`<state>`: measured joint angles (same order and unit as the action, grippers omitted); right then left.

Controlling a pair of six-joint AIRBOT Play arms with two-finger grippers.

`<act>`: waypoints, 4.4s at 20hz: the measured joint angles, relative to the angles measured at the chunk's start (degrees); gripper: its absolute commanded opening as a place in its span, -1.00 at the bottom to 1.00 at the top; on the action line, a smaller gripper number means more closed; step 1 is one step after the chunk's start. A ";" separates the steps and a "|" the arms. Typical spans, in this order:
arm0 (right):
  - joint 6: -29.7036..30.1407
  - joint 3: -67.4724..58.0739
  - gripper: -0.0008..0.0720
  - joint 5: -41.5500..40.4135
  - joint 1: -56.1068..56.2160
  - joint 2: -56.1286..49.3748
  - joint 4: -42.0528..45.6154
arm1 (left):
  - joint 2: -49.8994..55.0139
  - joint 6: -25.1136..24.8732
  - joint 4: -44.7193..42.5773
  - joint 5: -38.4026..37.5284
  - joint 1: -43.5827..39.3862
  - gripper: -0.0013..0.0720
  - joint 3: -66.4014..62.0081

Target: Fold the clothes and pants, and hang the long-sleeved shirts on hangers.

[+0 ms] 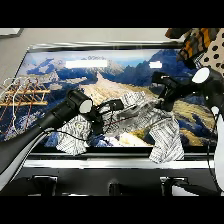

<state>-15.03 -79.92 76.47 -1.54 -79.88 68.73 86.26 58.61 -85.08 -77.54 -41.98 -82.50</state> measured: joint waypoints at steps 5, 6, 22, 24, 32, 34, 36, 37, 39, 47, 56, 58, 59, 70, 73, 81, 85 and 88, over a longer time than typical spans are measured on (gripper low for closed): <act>2.54 0.00 -0.89 3.67 0.00 -1.29 -0.92 | 0.00 -0.24 -0.26 -0.24 0.00 -0.75 0.00; 2.71 0.00 -0.89 4.76 0.00 -1.29 -1.33 | 0.00 -0.33 -0.24 -0.07 0.02 -0.46 0.00; -5.14 -0.04 -0.90 7.74 -0.11 10.16 0.90 | -6.82 23.43 0.76 1.90 14.97 0.72 1.88; -7.30 -0.04 -0.90 7.52 -0.09 11.26 0.92 | -8.79 25.05 9.75 5.33 17.99 0.72 5.73; -12.74 -0.02 -0.90 7.56 -0.11 12.63 1.14 | -8.52 27.17 31.04 24.06 11.13 0.72 20.63; -13.11 -0.02 -0.90 7.56 -0.09 12.68 1.14 | -6.71 27.56 33.16 28.92 8.15 0.72 21.55; -13.22 -0.02 -0.90 7.58 -0.11 12.70 1.14 | -4.87 28.00 34.75 32.94 5.92 0.71 22.03; -13.31 -0.02 -0.90 7.61 -0.09 12.70 1.14 | -4.04 28.20 35.41 34.84 5.09 0.70 22.14; -13.66 -0.02 -0.90 7.63 -0.11 12.70 1.14 | -2.86 28.41 35.85 37.48 3.85 0.67 22.34; -15.10 -0.02 -0.90 7.63 -0.11 12.70 1.07 | -1.57 39.87 12.33 40.24 -6.08 0.67 18.78; -17.79 -0.02 -0.90 7.34 -0.11 12.70 1.05 | 3.69 64.54 -16.41 42.21 -12.66 0.66 16.63; -18.43 -0.02 -0.90 7.34 -0.11 12.70 1.01 | 4.57 66.12 -18.16 42.73 -12.90 0.66 16.52; -18.67 -0.02 -0.90 7.30 -0.11 12.70 0.98 | 4.83 66.42 -18.69 43.28 -12.96 0.66 16.41; -22.01 -0.02 -0.90 7.04 -0.11 12.70 0.94 | 5.99 68.70 -20.35 48.54 -9.11 -0.91 14.05; -23.08 -0.02 -0.90 7.06 -0.11 12.72 0.94 | 4.90 68.85 -20.20 47.74 -6.40 -0.91 11.93; -26.75 -0.02 -0.90 7.58 -0.11 15.93 1.01 | 2.71 53.72 -2.01 42.62 2.40 -0.91 6.29; -28.94 -0.02 -0.90 10.25 -0.11 18.58 1.14 | 2.62 48.83 2.91 40.54 6.95 -0.91 3.28; -29.77 -0.04 -0.90 11.56 -0.11 20.59 1.09 | 2.62 45.31 5.77 39.08 9.81 -0.91 1.55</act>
<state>-44.80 -79.96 88.03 -1.65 -59.29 69.82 88.88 103.92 -79.31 -38.46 -32.16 -80.95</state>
